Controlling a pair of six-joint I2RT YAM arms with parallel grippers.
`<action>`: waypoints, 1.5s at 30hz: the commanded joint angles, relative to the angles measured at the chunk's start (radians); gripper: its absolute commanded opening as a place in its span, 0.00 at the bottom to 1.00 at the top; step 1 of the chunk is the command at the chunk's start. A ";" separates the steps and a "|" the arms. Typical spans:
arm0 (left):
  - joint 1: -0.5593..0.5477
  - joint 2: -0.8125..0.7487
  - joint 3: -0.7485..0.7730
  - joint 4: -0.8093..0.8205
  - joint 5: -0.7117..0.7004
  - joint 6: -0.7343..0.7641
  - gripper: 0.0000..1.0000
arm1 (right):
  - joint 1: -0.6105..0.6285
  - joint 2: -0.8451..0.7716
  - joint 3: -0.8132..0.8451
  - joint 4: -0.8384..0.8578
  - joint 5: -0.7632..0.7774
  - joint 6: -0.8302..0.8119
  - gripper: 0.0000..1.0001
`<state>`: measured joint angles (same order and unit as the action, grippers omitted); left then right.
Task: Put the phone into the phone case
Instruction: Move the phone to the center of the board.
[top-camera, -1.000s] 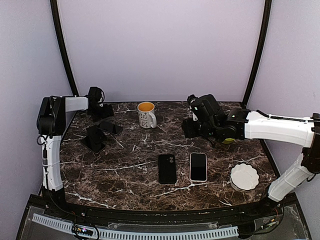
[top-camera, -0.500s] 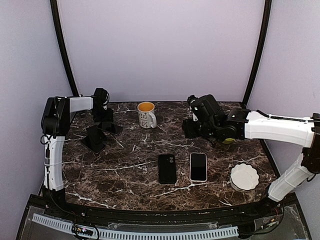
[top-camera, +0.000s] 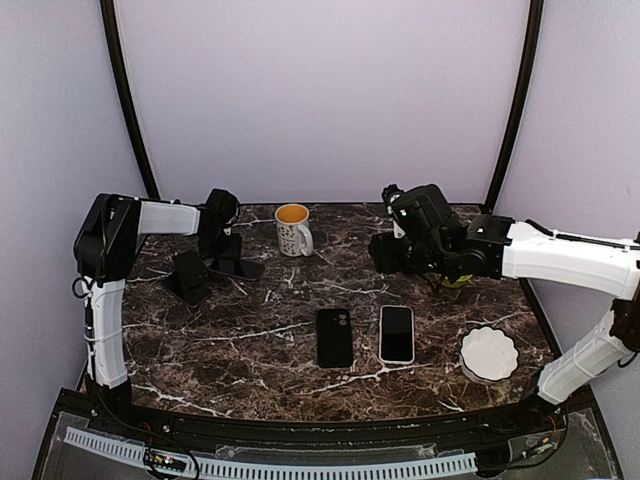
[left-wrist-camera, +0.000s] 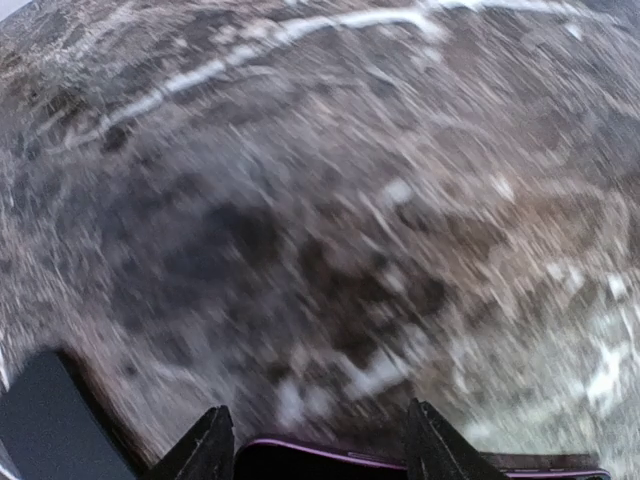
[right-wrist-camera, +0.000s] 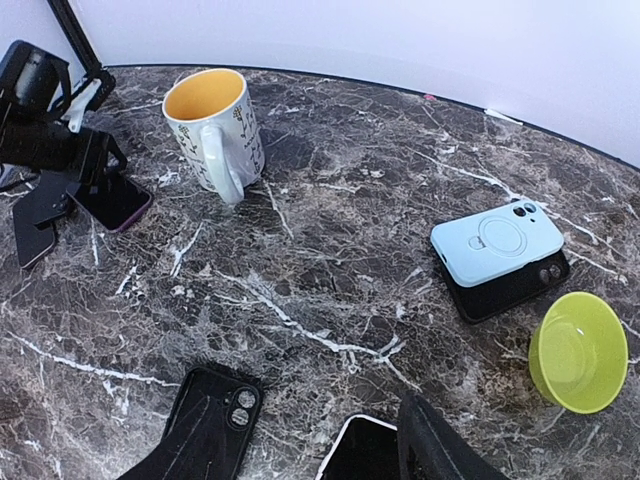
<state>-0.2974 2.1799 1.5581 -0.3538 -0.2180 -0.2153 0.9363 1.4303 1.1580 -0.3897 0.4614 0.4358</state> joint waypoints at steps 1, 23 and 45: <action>-0.078 -0.029 -0.180 -0.109 0.028 -0.006 0.60 | -0.005 -0.036 -0.015 0.013 -0.008 0.012 0.59; -0.377 -0.376 -0.456 -0.260 0.176 0.003 0.63 | -0.005 -0.120 -0.077 0.013 -0.013 0.024 0.60; -0.294 -0.679 -0.672 -0.136 0.122 -0.386 0.75 | 0.165 0.272 0.141 0.120 -0.272 -0.153 0.74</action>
<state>-0.6373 1.5238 0.8730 -0.5404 -0.1329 -0.6014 1.0389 1.6424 1.2491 -0.3485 0.2848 0.3573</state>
